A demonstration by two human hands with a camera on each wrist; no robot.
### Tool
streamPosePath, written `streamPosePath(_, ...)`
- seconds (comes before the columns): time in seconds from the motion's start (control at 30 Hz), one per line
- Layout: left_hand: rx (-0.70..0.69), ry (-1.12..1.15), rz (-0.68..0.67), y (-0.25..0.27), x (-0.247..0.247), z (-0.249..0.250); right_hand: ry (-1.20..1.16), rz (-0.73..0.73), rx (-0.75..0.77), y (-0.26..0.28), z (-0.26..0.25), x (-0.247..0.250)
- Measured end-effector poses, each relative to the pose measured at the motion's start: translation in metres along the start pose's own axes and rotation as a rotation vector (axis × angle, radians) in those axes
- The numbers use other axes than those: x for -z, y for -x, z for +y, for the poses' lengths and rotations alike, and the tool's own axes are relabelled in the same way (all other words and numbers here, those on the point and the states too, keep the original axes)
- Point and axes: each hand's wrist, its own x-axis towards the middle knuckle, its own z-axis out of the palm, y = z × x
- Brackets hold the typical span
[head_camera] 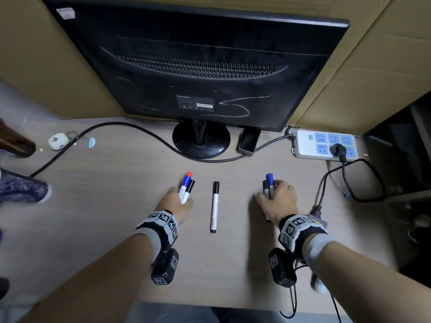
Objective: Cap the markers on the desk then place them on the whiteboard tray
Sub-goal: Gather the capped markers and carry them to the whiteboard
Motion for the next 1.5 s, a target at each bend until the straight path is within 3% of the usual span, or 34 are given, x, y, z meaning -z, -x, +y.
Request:
streamPosePath(0.17, 0.008, 0.112, 0.008, 0.006, 0.015, -0.023, 0.097, -0.135, 0.046, 0.022, -0.033, -0.024)
streamPosePath(0.4, 0.079, 0.250, 0.068, 0.018, 0.030, -0.071, 0.247, -0.265, 0.225, 0.056, -0.084, -0.071)
streamPosePath(0.5, 0.067, 0.293, 0.060, 0.020, 0.034, -0.077, 0.219, -0.352, 0.263, 0.062, -0.092, -0.081)
streamPosePath(0.67, 0.005, 0.325, 0.021, 0.025, 0.052, -0.080, 0.389, -0.445, 0.284, 0.069, -0.109, -0.094)
streamPosePath(0.93, -0.091, 0.386, -0.006, 0.030, 0.114, -0.121, -0.016, -0.352, 0.226, 0.116, -0.153, -0.104)
streamPosePath(1.03, -0.127, 0.484, 0.018, 0.028, 0.140, -0.140, -0.472, -0.477, 0.164, 0.147, -0.185, -0.117)
streamPosePath(1.1, -0.162, 0.549, 0.014, 0.026, 0.151, -0.150, -0.679, -0.486, 0.215, 0.161, -0.201, -0.127)
streamPosePath(1.33, -0.265, 0.789, -0.059, 0.020, 0.133, -0.172, -0.726, -0.515, 0.432, 0.179, -0.201, -0.155)
streamPosePath(1.5, -0.296, 0.867, -0.100, 0.029, 0.104, -0.182, -0.755, -0.458, 0.402, 0.175, -0.178, -0.174)
